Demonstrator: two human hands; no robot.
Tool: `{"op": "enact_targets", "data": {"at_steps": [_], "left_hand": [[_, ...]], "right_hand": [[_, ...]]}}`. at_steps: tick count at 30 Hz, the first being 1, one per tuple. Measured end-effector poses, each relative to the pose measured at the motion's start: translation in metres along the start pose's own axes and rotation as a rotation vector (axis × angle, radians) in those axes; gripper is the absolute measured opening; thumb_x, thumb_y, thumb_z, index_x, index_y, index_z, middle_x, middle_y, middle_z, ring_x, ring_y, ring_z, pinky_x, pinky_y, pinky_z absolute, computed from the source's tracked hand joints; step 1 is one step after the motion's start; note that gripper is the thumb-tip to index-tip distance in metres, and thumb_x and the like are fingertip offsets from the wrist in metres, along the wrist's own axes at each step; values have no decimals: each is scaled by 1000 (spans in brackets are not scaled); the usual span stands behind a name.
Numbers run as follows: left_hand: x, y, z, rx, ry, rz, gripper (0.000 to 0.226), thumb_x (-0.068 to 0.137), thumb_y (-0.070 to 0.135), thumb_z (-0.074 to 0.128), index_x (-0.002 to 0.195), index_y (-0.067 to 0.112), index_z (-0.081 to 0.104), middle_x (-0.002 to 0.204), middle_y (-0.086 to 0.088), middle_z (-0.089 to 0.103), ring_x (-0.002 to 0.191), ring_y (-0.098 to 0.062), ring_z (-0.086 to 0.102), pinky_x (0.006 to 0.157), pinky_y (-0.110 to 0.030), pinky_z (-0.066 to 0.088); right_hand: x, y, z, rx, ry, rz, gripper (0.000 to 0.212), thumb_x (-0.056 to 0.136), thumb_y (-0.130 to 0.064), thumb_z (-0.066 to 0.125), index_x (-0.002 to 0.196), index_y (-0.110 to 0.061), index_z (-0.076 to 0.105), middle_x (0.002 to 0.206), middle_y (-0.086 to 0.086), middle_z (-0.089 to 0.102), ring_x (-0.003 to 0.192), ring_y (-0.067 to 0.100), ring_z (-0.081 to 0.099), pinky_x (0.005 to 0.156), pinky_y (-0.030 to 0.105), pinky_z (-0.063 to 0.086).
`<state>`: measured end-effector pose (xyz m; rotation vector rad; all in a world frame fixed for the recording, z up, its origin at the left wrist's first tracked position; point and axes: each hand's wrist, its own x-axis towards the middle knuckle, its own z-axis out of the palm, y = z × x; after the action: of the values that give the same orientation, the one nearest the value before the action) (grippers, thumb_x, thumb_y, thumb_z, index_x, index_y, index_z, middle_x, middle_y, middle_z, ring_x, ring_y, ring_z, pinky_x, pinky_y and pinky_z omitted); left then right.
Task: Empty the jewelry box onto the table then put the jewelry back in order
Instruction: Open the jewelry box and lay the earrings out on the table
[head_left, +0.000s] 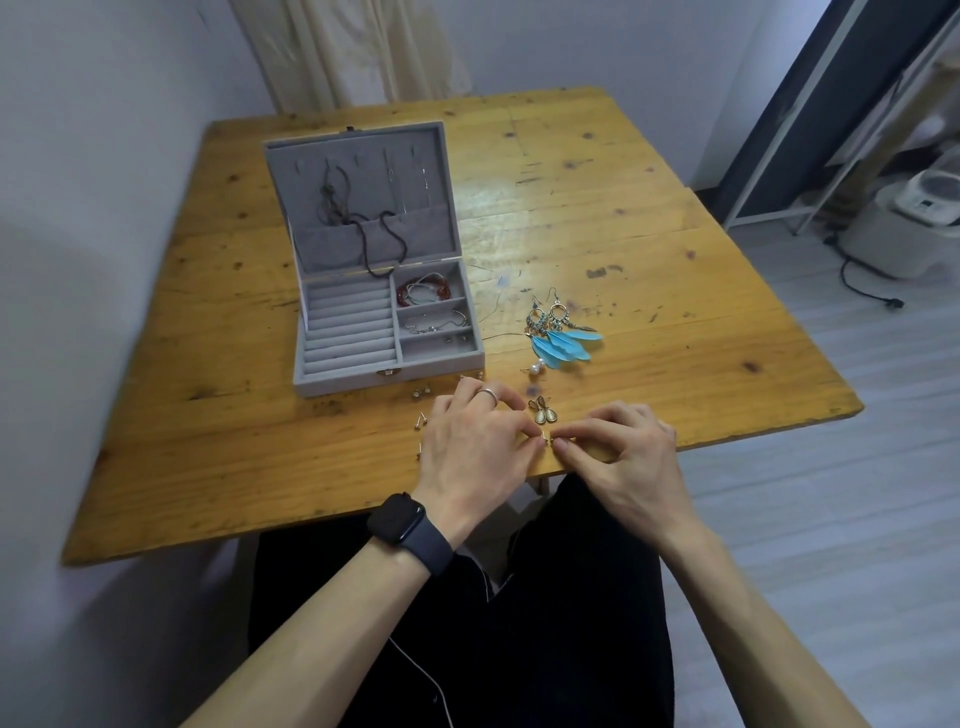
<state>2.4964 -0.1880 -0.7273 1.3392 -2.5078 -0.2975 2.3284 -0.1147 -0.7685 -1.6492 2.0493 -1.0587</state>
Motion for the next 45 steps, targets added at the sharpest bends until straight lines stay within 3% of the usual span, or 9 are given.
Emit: {"op": "enact_targets", "data": {"at_steps": [12, 26, 38, 43, 45], "left_hand": [[-3, 1, 6, 19, 51, 9, 16, 86, 48, 69, 89, 34, 78, 105, 16, 65, 104, -14, 51, 83, -34, 43], [-5, 2, 6, 9, 54, 19, 18, 88, 47, 66, 90, 33, 77, 106, 15, 64, 106, -13, 52, 85, -34, 42], [-3, -11, -9, 4, 55, 27, 17, 88, 46, 68, 98, 34, 75, 110, 15, 64, 110, -12, 51, 89, -34, 41], [2, -38, -36, -39, 171, -40, 17, 88, 46, 67, 101, 36, 72, 103, 17, 66, 103, -8, 54, 86, -32, 44], [8, -50, -50, -65, 210, -81, 17, 90, 45, 66, 104, 37, 72, 104, 16, 66, 102, -7, 54, 84, -32, 46]], "right_hand": [[1, -3, 1, -33, 3, 19, 12, 83, -38, 77, 92, -44, 76, 91, -21, 58, 99, 8, 49, 89, 41, 32], [1, -5, 0, -34, -15, 35, 19, 81, -52, 62, 93, -44, 75, 92, -20, 59, 100, 8, 49, 88, 39, 31], [-2, -7, -11, 20, -70, 28, 19, 81, -38, 79, 99, -42, 76, 96, -20, 61, 100, 9, 52, 89, 47, 44], [-2, -22, -24, 101, -15, 4, 18, 84, -29, 78, 99, -39, 75, 99, -22, 59, 105, 2, 52, 84, 23, 44], [7, -35, -27, 108, 17, -50, 19, 84, -26, 78, 99, -38, 75, 100, -20, 60, 104, 4, 55, 84, 23, 44]]}}
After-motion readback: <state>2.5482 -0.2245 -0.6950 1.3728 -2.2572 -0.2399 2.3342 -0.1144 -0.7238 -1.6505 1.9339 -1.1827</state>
